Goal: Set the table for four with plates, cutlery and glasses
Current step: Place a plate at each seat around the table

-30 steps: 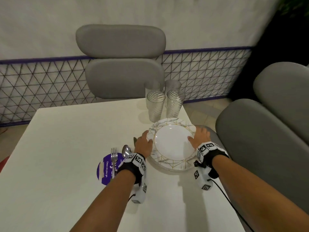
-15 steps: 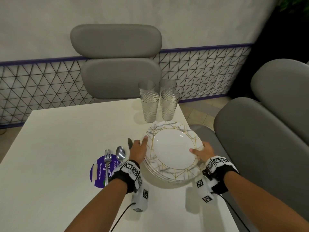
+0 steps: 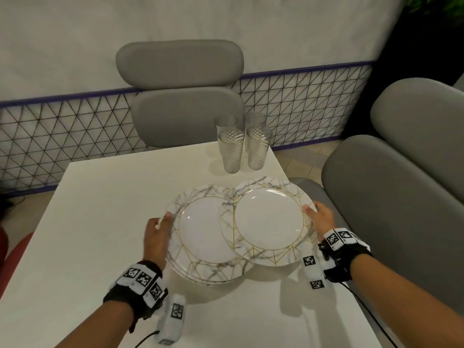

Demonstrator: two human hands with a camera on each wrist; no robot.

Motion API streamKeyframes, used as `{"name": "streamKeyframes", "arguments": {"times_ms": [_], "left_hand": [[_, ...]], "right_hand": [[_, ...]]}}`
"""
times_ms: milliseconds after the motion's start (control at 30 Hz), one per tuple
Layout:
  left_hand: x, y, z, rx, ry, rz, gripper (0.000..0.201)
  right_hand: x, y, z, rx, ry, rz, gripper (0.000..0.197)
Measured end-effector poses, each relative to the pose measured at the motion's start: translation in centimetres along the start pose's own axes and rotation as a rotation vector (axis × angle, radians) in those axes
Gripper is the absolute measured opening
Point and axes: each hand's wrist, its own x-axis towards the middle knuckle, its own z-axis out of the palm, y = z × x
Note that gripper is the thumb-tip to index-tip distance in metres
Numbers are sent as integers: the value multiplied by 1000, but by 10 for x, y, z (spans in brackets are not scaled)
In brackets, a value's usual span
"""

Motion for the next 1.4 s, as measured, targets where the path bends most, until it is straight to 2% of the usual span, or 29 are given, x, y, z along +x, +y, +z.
{"name": "streamKeyframes", "arguments": {"times_ms": [100,200,333,467,633,733,800,867,1000,1167,1267,1400], "left_hand": [[3,1,-47,-20,91,-3,31],[6,6,-88,-44,164,23,44],[5,9,-126,-81,236,41,34],[4,5,-146,-92,262,23,53],[2,7,-150,-122,266,8,53],[2,9,-147,-151,253,-3,50],[1,11,-143,-162,246,-10,43],[-1,14,-138,-163,242,-5,34],[0,15,-134,-136,224,-5,43],[-1,19,-130,-144,200,-1,37],[-4,23,-128,-179,217,4,30],[-3,23,-131,-211,225,10,35]], "right_hand": [[-6,14,-1,-14,98,28,25],[-13,26,1,-18,162,93,27],[-22,33,6,-53,195,129,22],[-20,44,12,-74,229,138,33],[-20,56,7,-142,211,174,38],[-20,60,7,-331,151,202,58],[-27,61,9,-358,145,212,67],[-32,63,11,-362,137,194,64],[-31,60,12,-397,147,182,64],[-21,54,13,-449,124,175,64],[-20,55,15,-483,122,148,55],[-20,56,14,-525,105,137,55]]}}
